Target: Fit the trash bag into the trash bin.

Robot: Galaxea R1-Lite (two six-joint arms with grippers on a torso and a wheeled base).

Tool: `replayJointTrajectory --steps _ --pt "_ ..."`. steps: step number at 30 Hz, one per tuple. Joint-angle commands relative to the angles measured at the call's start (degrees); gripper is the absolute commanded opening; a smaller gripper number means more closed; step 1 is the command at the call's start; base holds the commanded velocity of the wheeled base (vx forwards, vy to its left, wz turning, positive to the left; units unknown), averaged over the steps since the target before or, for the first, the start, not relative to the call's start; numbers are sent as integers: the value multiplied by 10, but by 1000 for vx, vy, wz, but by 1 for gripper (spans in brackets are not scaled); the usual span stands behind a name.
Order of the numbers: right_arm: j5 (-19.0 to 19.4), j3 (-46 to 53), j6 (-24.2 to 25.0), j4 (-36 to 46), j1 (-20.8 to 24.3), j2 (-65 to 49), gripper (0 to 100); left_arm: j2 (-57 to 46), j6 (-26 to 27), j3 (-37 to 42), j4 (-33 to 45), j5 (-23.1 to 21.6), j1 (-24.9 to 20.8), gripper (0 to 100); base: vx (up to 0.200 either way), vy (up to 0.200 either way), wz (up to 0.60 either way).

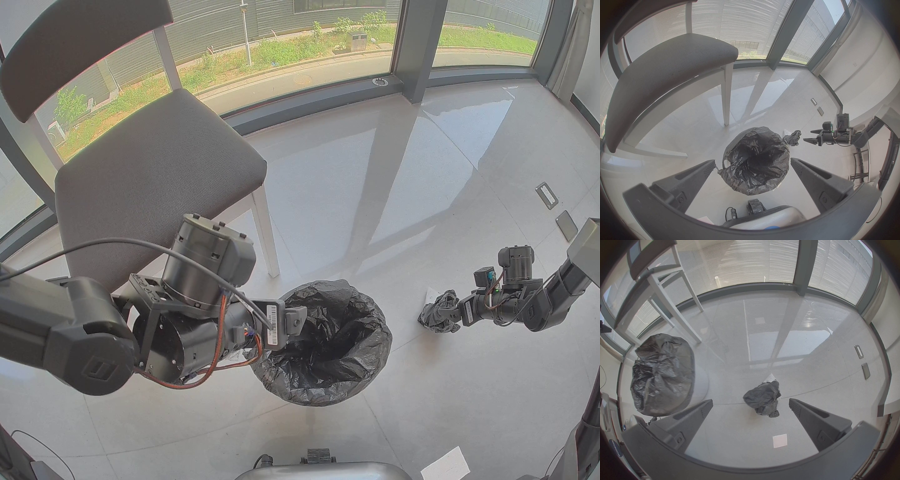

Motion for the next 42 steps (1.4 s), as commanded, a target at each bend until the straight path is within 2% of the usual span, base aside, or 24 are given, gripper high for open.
replayJointTrajectory --steps 1,9,18,23,25,26,38,42 --pt "1 -35 0 2 -13 64 100 -8 0 8 -3 3 0 100 0 0 0" --pt "2 -99 0 4 -22 130 100 -8 -2 8 -4 7 4 100 0 0 0" --pt "6 -259 1 27 -39 252 100 5 -4 5 -4 15 5 100 0 0 0" --pt "7 -317 2 29 -41 296 100 5 -4 5 -6 16 5 100 0 0 0" --pt "18 -327 4 30 -41 305 100 5 -4 6 -10 16 5 100 0 0 0" --pt "24 -329 6 30 -41 307 0 5 -4 6 -10 16 5 100 0 0 0" --pt "24 -326 4 45 -41 296 0 10 -8 6 -23 16 5 100 0 0 0" --pt "23 -297 1 42 -40 255 0 13 -8 6 -23 17 5 100 0 0 0"
